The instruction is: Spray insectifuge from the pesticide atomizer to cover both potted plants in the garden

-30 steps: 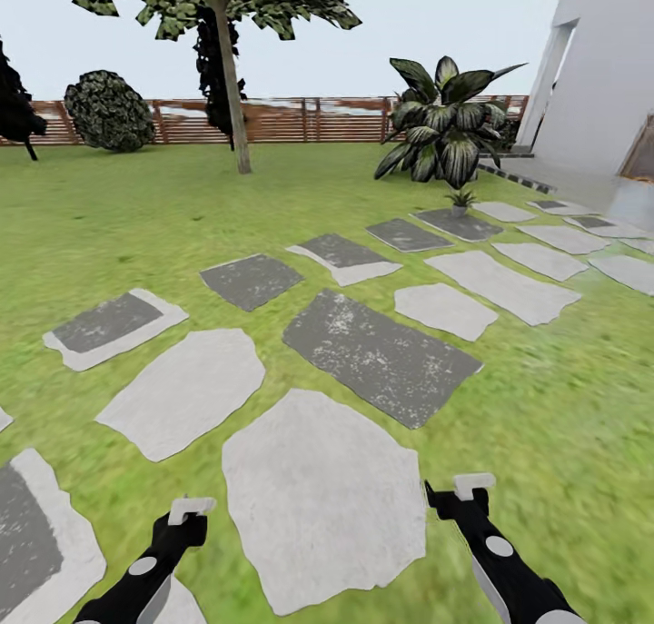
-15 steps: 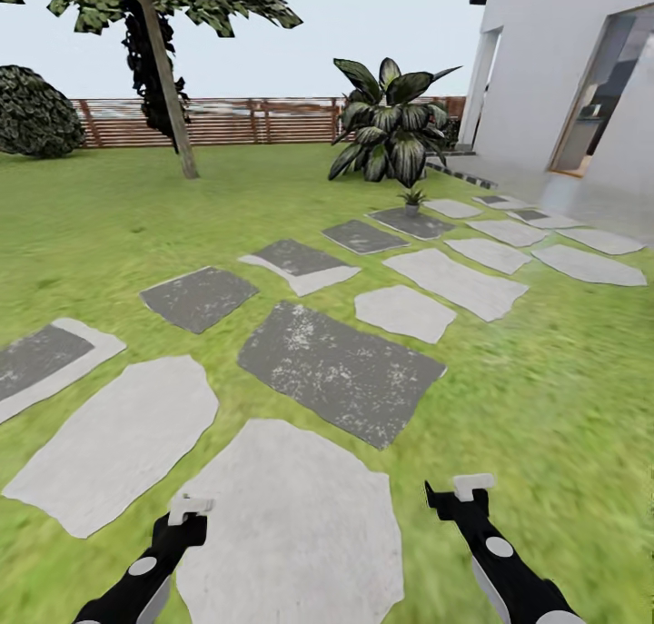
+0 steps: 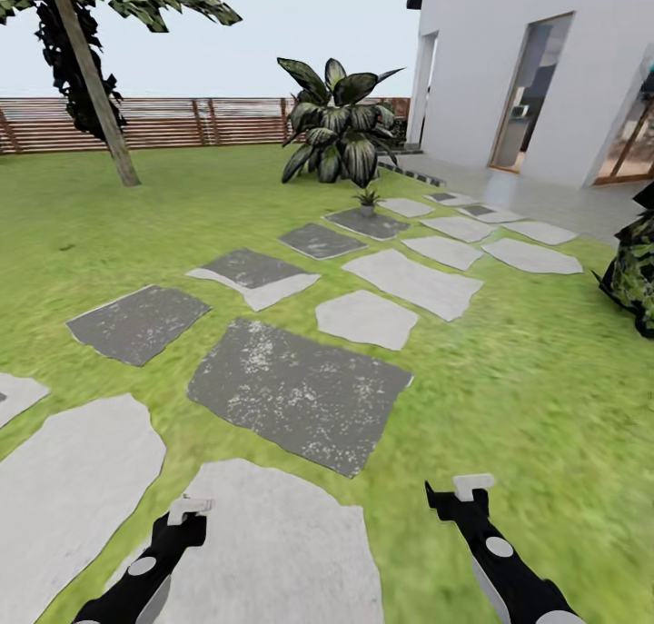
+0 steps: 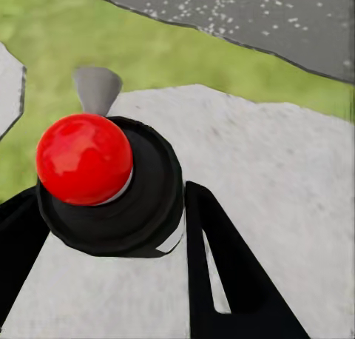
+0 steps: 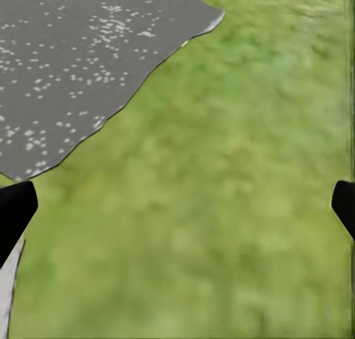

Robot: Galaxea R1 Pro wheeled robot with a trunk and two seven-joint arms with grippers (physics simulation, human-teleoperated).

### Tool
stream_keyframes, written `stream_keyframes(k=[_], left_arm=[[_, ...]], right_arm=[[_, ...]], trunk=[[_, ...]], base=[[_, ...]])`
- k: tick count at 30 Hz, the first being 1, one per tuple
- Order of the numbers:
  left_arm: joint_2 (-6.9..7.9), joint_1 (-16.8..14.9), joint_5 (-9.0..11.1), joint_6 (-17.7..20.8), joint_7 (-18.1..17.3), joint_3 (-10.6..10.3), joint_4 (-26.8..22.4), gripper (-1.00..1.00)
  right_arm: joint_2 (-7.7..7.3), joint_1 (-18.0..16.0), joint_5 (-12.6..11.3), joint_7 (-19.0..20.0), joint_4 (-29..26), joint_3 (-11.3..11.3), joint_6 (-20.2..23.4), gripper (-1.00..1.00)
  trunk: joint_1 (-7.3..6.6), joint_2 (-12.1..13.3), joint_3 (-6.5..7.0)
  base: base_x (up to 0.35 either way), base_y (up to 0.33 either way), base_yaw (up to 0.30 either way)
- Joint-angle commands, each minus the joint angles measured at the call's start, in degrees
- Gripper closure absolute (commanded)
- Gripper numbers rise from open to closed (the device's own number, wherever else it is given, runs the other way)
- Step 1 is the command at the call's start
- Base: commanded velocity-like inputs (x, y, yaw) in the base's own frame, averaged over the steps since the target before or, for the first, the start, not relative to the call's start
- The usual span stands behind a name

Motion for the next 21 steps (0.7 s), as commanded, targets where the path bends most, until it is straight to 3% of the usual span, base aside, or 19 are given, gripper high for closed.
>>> stream_keyframes(k=[1, 21], left_arm=[[0.0, -0.01, 0.13, -0.16, -0.07, 0.11, 0.03, 1.0], [0.0, -0.01, 0.13, -0.17, -0.08, 0.11, 0.02, 1.0]], right_arm=[[0.0, -0.05, 0.31, 0.06, 0.06, -0.01, -0.17, -1.0], [0.0, -0.05, 0.31, 0.2, 0.06, 0.08, -0.17, -1.0]], trunk=[[0.03, -0.01, -0.04], [0.03, -0.01, -0.04]], base=[[0.34, 0.062, -0.229], [0.34, 0.098, -0.014]])
